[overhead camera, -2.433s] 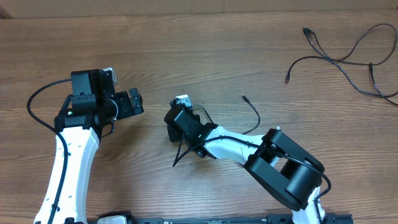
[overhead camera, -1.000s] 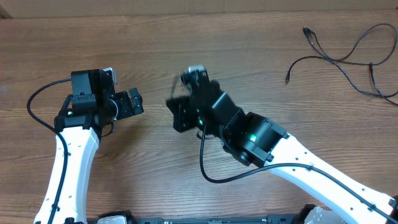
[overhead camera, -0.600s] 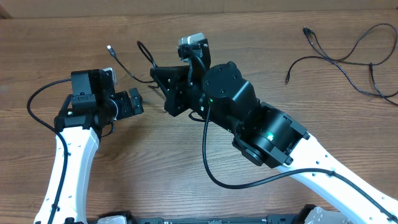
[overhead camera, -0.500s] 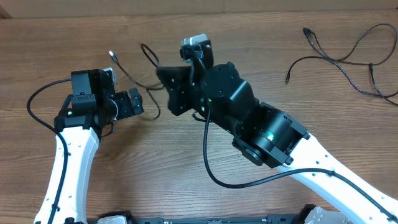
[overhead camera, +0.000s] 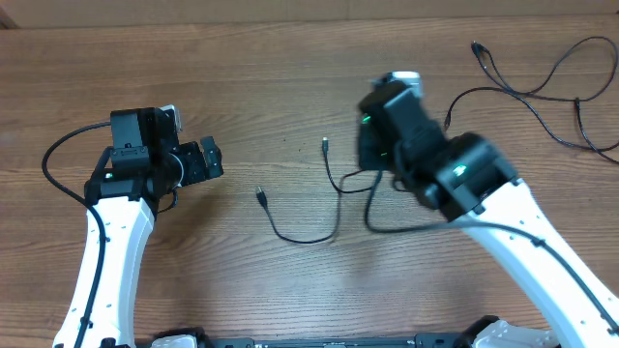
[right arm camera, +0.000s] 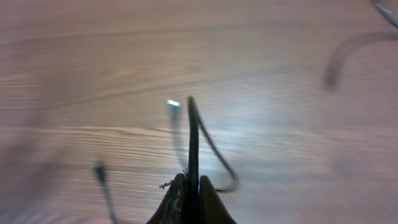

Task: Untangle cables
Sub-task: 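Lift the grasped cable with the right gripper and swing it right, then carry the cable to the right edge and lay it with the others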

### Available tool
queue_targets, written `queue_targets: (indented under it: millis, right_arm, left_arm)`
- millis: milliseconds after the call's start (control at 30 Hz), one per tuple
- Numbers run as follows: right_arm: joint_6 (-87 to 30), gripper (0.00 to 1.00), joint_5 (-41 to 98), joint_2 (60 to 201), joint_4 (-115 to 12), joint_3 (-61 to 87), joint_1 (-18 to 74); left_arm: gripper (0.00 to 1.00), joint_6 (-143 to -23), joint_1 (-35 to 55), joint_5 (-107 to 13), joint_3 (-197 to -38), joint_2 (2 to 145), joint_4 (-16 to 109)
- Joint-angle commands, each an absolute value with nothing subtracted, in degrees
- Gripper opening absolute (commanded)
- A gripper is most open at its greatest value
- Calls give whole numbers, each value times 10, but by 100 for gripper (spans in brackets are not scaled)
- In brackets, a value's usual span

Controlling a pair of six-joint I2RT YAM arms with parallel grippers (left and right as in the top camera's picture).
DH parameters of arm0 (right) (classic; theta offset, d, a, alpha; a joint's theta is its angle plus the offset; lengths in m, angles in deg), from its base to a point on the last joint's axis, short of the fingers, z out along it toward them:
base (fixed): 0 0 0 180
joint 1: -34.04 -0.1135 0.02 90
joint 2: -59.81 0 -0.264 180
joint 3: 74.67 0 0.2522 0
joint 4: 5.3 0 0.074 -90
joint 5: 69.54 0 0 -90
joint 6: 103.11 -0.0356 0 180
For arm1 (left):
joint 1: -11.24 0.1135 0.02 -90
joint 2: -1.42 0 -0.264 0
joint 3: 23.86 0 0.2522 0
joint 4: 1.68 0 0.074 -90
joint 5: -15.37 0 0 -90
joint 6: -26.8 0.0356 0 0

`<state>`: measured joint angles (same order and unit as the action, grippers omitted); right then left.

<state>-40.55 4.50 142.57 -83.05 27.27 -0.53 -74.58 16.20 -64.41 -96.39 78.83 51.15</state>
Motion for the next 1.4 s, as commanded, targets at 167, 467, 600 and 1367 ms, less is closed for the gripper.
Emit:
queue_targets:
  millis: [167, 467, 600, 1367]
  right_arm:
    - [-416, 4, 31, 1415, -913, 284, 161]
    - [-414, 4, -21, 1418, -916, 248, 299]
    - [-413, 4, -44, 1420, -896, 212, 355]
    - [-396, 4, -42, 1461, -689, 92, 637]
  left_arm:
    - [100, -735, 161, -647, -966, 783, 510]
    - [99, -735, 161, -647, -966, 783, 510]
    - [99, -735, 161, -647, -966, 783, 510]
    - [100, -735, 161, -647, -966, 783, 510]
